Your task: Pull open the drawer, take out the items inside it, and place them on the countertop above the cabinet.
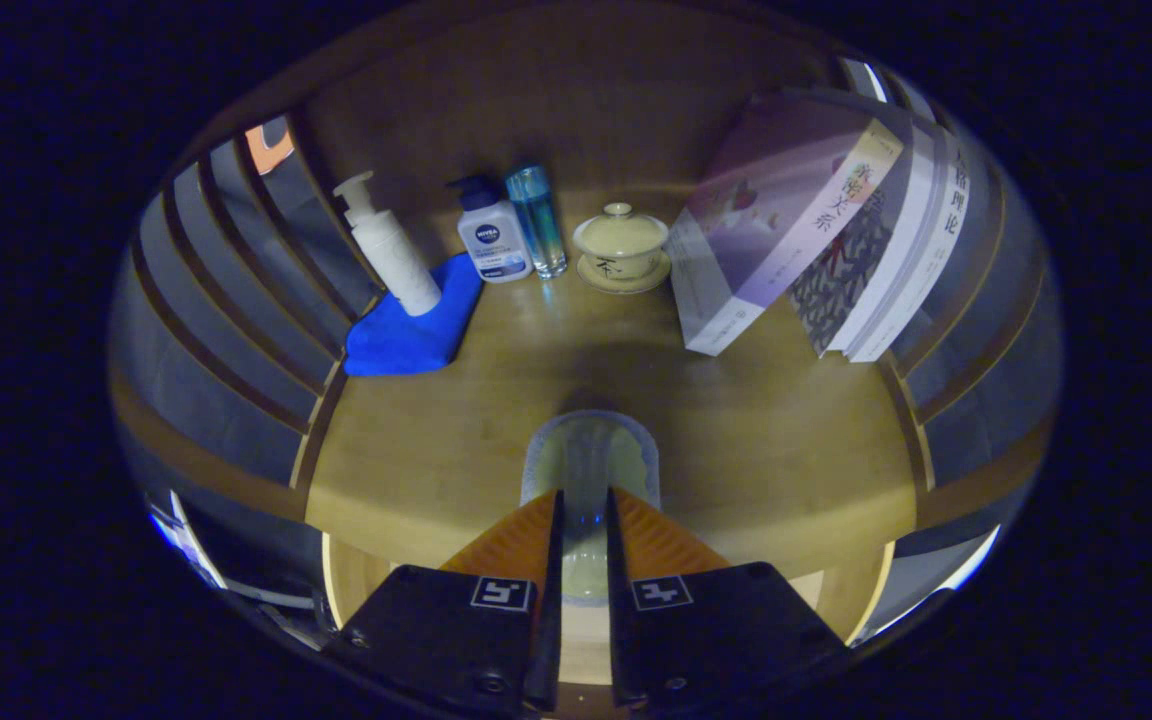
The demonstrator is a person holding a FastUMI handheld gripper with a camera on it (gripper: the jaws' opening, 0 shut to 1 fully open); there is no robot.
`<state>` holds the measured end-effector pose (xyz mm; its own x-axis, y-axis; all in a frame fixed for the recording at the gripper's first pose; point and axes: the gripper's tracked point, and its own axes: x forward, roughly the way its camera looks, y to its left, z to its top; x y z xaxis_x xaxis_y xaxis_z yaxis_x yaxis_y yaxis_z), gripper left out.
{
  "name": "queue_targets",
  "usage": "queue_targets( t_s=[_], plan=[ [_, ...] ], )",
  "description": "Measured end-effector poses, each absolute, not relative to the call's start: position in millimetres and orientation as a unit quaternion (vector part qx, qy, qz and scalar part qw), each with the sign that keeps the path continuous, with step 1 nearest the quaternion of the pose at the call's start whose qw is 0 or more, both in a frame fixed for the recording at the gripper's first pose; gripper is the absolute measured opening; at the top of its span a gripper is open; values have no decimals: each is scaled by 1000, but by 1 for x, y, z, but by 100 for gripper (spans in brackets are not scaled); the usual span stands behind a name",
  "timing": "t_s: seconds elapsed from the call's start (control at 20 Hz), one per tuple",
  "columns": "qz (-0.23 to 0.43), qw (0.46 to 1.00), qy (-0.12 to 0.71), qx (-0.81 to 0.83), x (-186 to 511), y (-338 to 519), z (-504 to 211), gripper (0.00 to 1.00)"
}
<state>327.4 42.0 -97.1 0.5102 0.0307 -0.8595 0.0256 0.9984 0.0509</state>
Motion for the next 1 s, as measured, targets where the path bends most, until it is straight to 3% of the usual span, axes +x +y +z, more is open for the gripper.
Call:
queue_targets(
  t_s=[0.5, 0.65, 1.0],
  plan=[
    [38, 886, 456, 77, 334, 54, -102, 30],
    [48, 897, 430, 89, 329, 57, -95, 84],
    [51, 944, 320, 55, 292, 64, -49, 84]
  ],
)
